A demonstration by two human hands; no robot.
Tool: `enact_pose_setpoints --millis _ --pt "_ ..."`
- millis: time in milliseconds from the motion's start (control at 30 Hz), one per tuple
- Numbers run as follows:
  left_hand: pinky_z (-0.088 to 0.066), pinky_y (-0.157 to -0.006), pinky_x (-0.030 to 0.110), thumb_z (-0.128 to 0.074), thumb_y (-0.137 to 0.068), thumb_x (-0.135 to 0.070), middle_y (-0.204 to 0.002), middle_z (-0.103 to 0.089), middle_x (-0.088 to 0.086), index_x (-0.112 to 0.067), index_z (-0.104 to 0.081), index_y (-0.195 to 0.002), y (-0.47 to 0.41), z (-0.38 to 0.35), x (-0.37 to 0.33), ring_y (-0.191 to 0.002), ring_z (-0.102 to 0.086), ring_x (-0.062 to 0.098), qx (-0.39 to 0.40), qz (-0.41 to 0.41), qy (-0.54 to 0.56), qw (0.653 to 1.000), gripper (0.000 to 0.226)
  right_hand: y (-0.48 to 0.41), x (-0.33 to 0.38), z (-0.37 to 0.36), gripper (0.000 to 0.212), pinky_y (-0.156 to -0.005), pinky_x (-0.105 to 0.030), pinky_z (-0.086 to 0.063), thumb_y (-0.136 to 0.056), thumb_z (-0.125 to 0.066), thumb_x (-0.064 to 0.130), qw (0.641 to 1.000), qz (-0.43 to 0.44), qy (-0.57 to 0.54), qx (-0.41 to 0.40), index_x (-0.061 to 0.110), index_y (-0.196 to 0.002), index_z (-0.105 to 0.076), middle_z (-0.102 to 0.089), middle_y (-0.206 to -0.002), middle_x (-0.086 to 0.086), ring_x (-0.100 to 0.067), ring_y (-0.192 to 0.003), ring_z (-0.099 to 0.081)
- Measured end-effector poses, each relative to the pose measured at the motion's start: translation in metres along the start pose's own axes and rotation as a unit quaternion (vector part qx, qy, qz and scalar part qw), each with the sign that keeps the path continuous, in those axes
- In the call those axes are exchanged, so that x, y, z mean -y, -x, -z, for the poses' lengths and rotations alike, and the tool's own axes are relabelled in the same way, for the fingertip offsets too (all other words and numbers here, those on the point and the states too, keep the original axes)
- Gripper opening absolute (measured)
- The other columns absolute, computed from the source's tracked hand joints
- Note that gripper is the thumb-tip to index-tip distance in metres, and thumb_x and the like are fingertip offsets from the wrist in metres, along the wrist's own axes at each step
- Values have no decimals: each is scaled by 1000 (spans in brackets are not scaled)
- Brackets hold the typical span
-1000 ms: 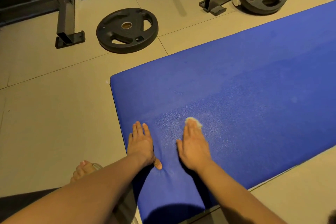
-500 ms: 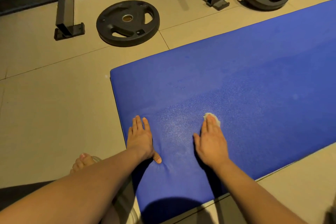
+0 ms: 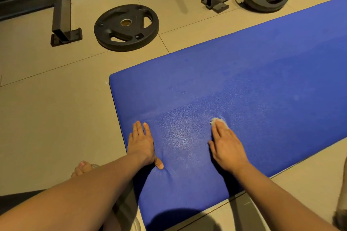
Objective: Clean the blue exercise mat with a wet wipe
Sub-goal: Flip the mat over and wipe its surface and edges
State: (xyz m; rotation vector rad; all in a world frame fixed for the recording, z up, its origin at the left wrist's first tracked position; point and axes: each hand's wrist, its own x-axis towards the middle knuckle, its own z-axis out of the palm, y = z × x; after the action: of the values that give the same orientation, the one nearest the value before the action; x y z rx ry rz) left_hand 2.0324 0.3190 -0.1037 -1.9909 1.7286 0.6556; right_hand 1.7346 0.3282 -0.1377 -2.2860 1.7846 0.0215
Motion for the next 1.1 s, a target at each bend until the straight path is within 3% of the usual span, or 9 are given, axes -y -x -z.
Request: enact_pose_setpoints --millis 167,300,467,633,767,833,933,1033,1100 --pt "-3 -127 50 -92 -38 -73 -165 25 22 -4 22 -157 0 2 -3 -153 22 39 5 7 -3 1000 178 8 57 -6 77 -126 -47 -15 -99 -23 48 995 -78 -59 2 -5 -154 -28 -24 -164 -21 -37 -153 -18" --pt "-2 -127 51 -93 -37 -73 -164 26 23 -3 23 -157 0 3 -3 -153 23 39 9 13 -1 1000 180 40 117 -20 68 -120 -44 -18 -96 -39 40 997 60 -54 6 -3 -150 -42 -37 -158 -19 -36 -147 -35" --pt "-2 -127 50 -92 -36 -73 -165 25 22 -5 22 -157 2 4 -3 -153 23 38 10 14 3 1000 180 41 74 -14 64 -120 -42 -34 -97 -40 40 988 151 -9 20 9 -153 -42 -38 -160 -9 -25 -147 -38" --pt "-2 -128 49 -92 -38 -72 -165 26 20 -6 22 -158 4 6 -4 -153 23 37 11 13 8 1000 178 37 -9 -4 66 -120 -47 -32 -101 -38 39 999 -31 -15 -7 4 -157 -30 -29 -163 -13 -30 -151 -28" --pt "-2 -127 48 -92 -37 -72 -166 26 18 -7 22 -158 4 5 -3 -154 23 36 6 13 20 1000 178 41 14 -6 68 -124 -47 -24 -101 -42 39 990 -130 -46 -30 -4 -154 -32 -31 -161 -20 -35 -150 -29" --pt "-2 -127 48 -92 -38 -73 -166 26 17 -8 22 -158 4 4 -2 -154 22 35 4 13 20 1000 177 46 54 -14 70 -125 -47 -22 -99 -37 39 992 -105 -70 -15 -3 -154 -31 -28 -162 -19 -35 -151 -26" --pt "-3 -127 47 -92 -37 -73 -166 25 18 -7 21 -158 5 5 -2 -154 22 35 1 14 18 1000 178 65 106 -24 68 -120 -46 -31 -95 -50 35 997 22 -79 4 0 -152 -39 -37 -159 -16 -33 -147 -36" --pt "-3 -126 47 -92 -37 -73 -166 25 17 -7 22 -158 6 6 -2 -154 22 35 2 10 18 1000 178 73 102 -20 62 -119 -42 -32 -94 -51 34 989 136 -59 23 7 -150 -45 -42 -158 -9 -26 -144 -42" --pt "-3 -127 47 -91 -38 -74 -166 24 17 -8 22 -158 6 6 -2 -154 21 35 -1 8 21 1000 177 64 75 -12 63 -120 -42 -32 -96 -46 34 987 156 -28 30 9 -153 -41 -37 -160 -8 -25 -146 -38"
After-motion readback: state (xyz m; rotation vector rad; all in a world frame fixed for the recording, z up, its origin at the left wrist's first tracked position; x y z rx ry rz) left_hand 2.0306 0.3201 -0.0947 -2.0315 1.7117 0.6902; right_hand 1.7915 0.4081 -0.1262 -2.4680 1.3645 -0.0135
